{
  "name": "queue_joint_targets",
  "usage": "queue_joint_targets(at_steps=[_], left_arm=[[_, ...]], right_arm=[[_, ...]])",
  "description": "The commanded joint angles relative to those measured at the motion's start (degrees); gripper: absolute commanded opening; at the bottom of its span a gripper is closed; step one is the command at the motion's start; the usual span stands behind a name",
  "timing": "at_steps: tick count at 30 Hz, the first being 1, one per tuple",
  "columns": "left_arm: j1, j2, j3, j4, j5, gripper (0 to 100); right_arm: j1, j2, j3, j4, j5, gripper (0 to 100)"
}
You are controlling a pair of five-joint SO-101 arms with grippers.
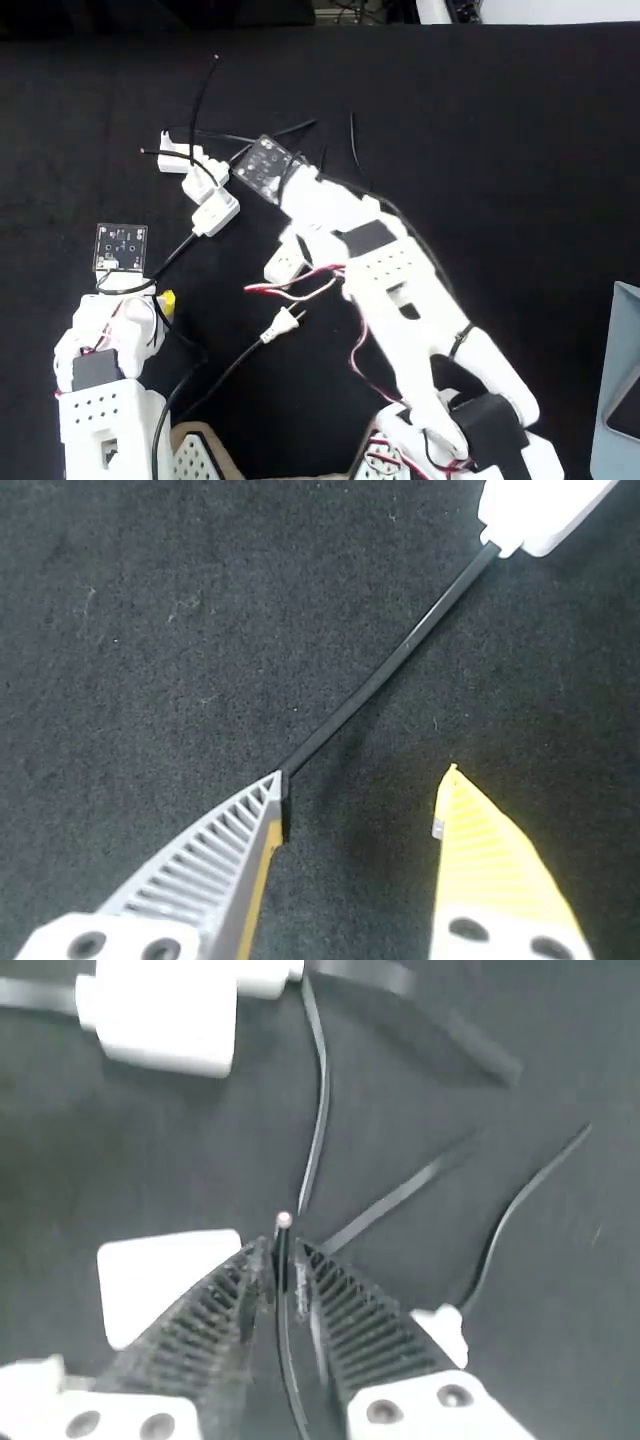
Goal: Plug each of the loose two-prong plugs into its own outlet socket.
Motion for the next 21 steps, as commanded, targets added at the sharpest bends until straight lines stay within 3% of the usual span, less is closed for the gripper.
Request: queue_joint_targets(at_steps=[1, 4, 10, 15, 21], left_arm=[[-0.13, -0.62, -0.57, 0.44, -0.53, 24], [-0.13, -0.62, -0.57, 0.44, -0.53, 24], [-0.13, -0.62, -0.57, 0.44, -0.62, 24], [-0.13, -0.62, -0.57, 0.44, -0.62, 24], [-0.04, -0.62, -0.57, 0.44, -0.62, 24]], right_arm=[[-2.46, 0.13, -5.49, -2.81, -3.6, 1.5], [-1.93, 2.15, -10.24, 3.43, -4.13, 5.7], [2.73, 2.33, -19.91, 25.23, -3.78, 26.3], [7.12, 2.15, -23.6, 38.95, -3.69, 27.9], [10.55, 2.51, -19.12, 45.8, -3.69, 27.9]])
